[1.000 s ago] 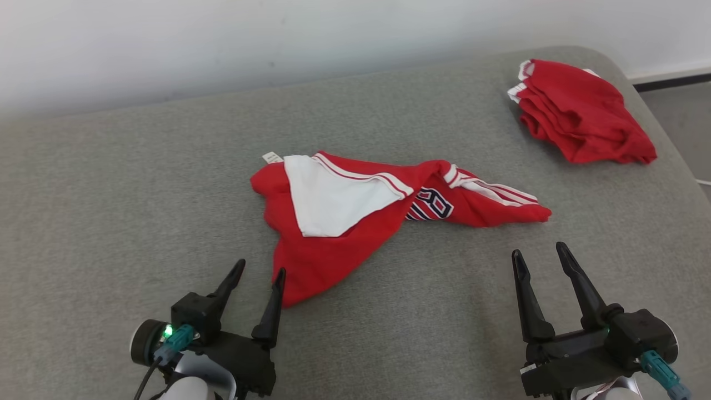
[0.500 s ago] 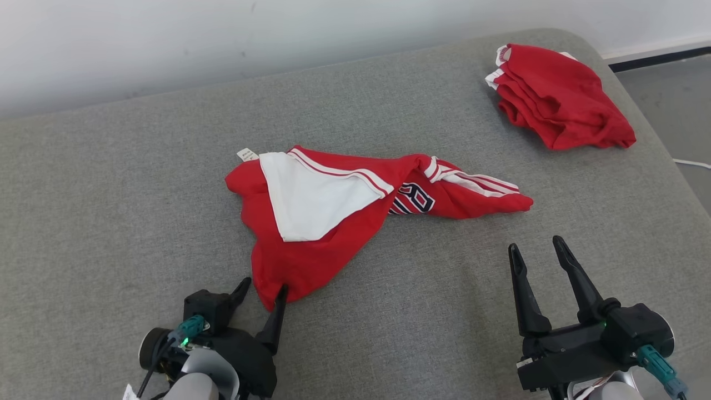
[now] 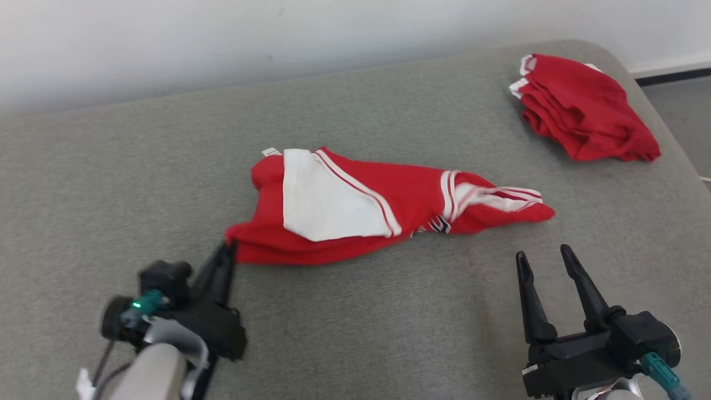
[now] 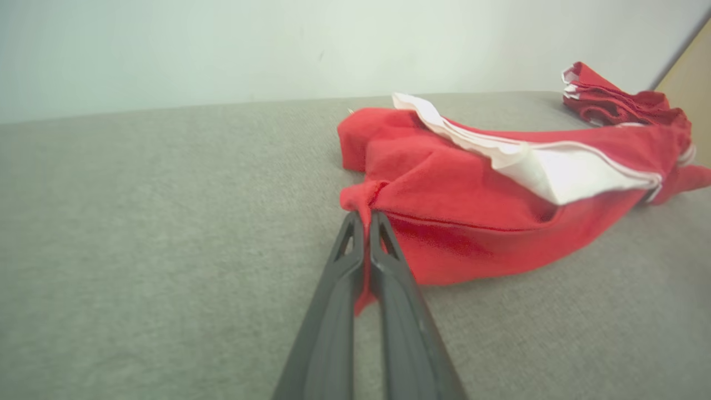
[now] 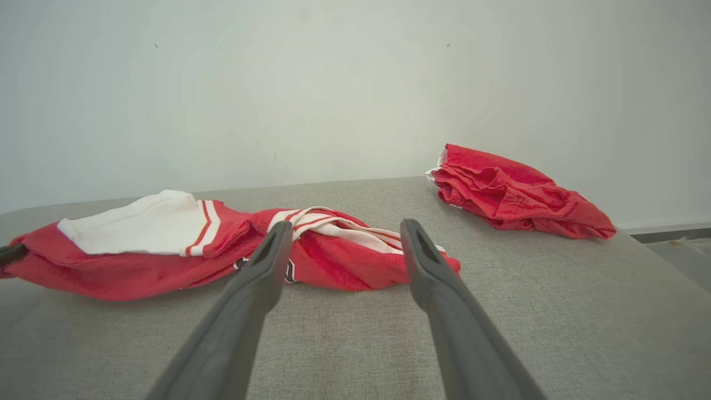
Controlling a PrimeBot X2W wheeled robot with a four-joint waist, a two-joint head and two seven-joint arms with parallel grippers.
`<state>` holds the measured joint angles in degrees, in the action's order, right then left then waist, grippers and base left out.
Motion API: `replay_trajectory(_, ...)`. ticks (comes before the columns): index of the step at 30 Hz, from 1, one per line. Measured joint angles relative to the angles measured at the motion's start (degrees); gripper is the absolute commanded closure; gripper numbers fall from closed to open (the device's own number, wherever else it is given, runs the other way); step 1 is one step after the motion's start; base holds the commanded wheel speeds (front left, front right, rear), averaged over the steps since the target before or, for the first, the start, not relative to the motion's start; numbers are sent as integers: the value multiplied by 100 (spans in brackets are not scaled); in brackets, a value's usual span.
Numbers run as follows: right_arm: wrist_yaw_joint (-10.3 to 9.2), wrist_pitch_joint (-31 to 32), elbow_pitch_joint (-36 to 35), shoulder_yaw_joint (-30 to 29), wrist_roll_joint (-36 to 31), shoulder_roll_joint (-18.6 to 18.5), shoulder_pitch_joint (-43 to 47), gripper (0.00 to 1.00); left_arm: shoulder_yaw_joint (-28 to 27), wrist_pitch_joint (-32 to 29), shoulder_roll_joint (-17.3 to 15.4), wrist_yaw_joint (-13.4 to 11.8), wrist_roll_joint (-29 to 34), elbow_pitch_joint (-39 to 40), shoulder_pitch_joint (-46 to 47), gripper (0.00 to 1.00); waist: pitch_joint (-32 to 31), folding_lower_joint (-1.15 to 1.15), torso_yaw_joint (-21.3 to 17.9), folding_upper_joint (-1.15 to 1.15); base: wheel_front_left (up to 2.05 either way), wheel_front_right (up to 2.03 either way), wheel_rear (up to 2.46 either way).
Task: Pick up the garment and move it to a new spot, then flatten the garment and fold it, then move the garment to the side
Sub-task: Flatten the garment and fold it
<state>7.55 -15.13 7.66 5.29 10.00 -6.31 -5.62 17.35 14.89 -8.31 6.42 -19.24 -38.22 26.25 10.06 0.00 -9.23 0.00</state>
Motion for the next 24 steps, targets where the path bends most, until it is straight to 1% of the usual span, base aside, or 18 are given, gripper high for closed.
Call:
replay_trajectory(5, 1, 0, 58, 89, 2, 13, 21, 0, -318, 8, -438, -189, 227, 1026, -108, 100, -93, 0, 251, 0, 0, 0, 0)
replay_trajectory(8, 1, 0, 97, 115, 16, 20, 35, 0, -364, 8, -594, -244, 349, 1592, -475, 100, -159, 0, 399, 0, 0, 0, 0)
replay_trajectory(9, 1, 0, 118, 122, 34, 23, 46, 0, -383, 8, -646, -246, 361, 1909, -776, 100, -204, -1, 488, 0, 0, 0, 0)
replay_trajectory(10, 1, 0, 125, 125, 42, 23, 63, 0, -388, 8, -667, -264, 375, 2051, -928, 100, -225, 0, 529, 0, 0, 0, 0)
replay_trajectory(14, 1, 0, 158, 101, 49, 21, 144, 0, -372, 9, -544, -391, 387, 2472, -1656, 100, -310, -1, 665, 0, 0, 0, 0)
replay_trajectory(19, 1, 0, 196, 98, 66, 8, 204, 0, -396, 8, -314, -489, 227, 2569, -2377, 100, -357, -1, 776, 0, 0, 0, 0)
replay_trajectory(22, 1, 0, 210, 100, 92, -8, 204, 0, -442, 8, -191, -483, 146, 2490, -2669, 100, -350, -1, 800, 0, 0, 0, 0)
replay_trajectory(24, 1, 0, 230, 101, 92, -16, 203, 0, -472, 8, -127, -427, 122, 2350, -2760, 100, -338, -1, 812, 0, 0, 0, 0)
